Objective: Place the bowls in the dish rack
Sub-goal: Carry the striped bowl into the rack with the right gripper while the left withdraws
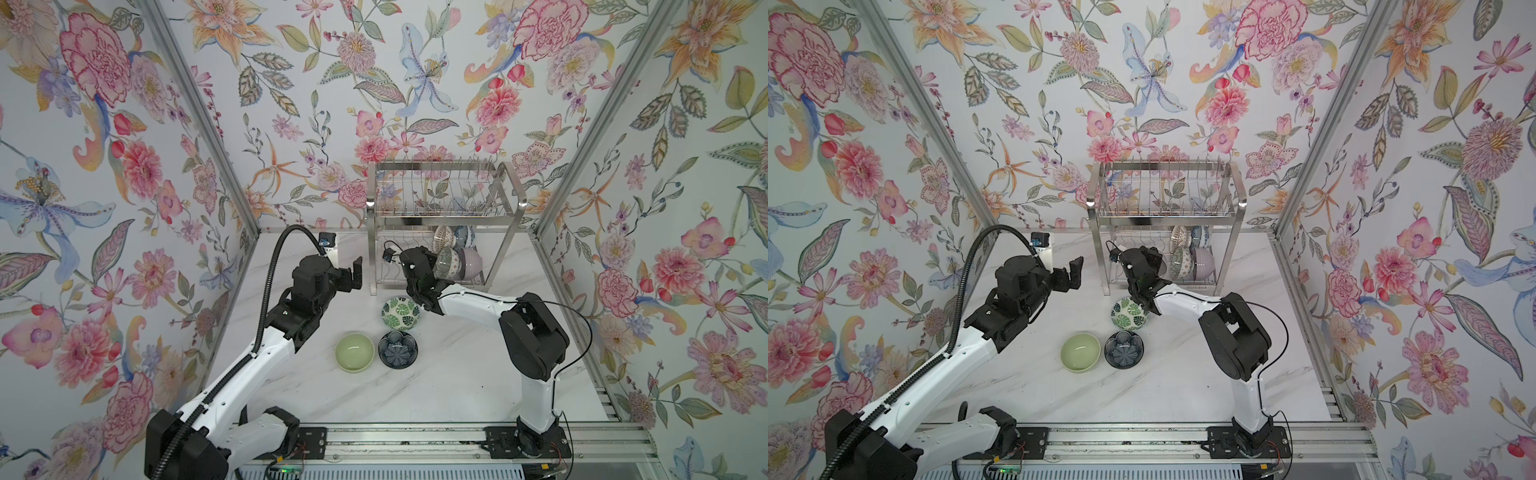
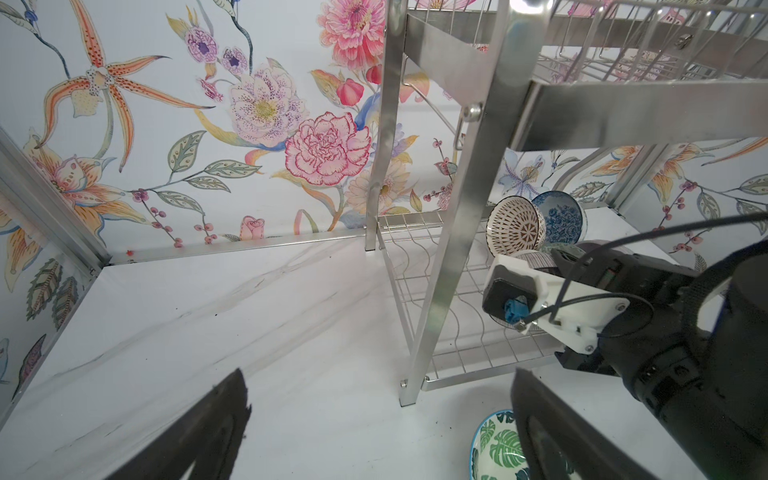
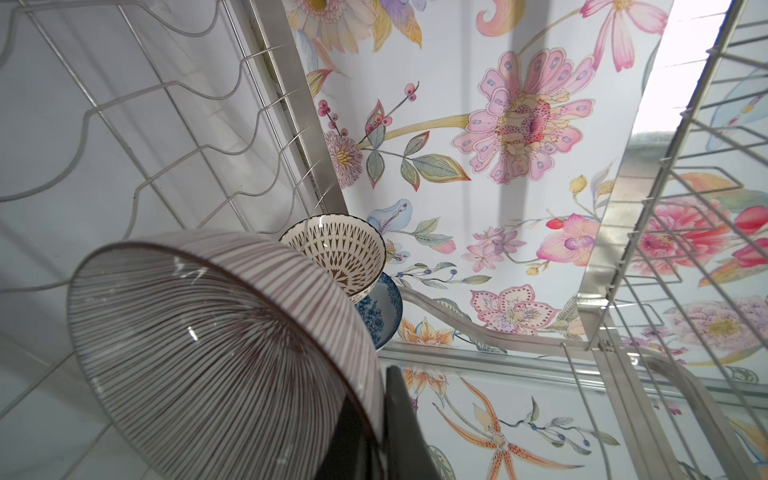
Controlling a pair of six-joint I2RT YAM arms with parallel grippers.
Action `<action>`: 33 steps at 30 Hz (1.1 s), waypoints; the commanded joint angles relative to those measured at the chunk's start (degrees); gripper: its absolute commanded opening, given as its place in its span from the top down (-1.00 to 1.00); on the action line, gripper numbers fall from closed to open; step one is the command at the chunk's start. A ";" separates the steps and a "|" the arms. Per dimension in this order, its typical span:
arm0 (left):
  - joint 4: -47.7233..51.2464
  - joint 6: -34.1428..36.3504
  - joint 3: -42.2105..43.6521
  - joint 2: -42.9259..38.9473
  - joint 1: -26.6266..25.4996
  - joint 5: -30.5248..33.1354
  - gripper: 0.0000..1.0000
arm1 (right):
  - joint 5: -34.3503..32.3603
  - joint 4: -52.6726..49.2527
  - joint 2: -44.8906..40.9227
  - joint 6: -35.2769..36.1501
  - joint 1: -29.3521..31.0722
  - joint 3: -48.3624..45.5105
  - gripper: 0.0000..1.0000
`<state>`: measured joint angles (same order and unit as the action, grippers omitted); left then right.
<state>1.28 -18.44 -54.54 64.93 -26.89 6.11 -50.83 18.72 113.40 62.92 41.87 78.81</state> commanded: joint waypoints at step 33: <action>-1.33 7.36 -6.15 6.75 2.64 -5.44 -0.99 | -5.43 8.45 25.90 7.15 -8.06 32.29 1.00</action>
<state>-0.40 -12.29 -58.65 70.94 -25.02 1.65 -55.02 25.26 138.26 70.94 33.69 107.94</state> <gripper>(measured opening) 0.994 0.078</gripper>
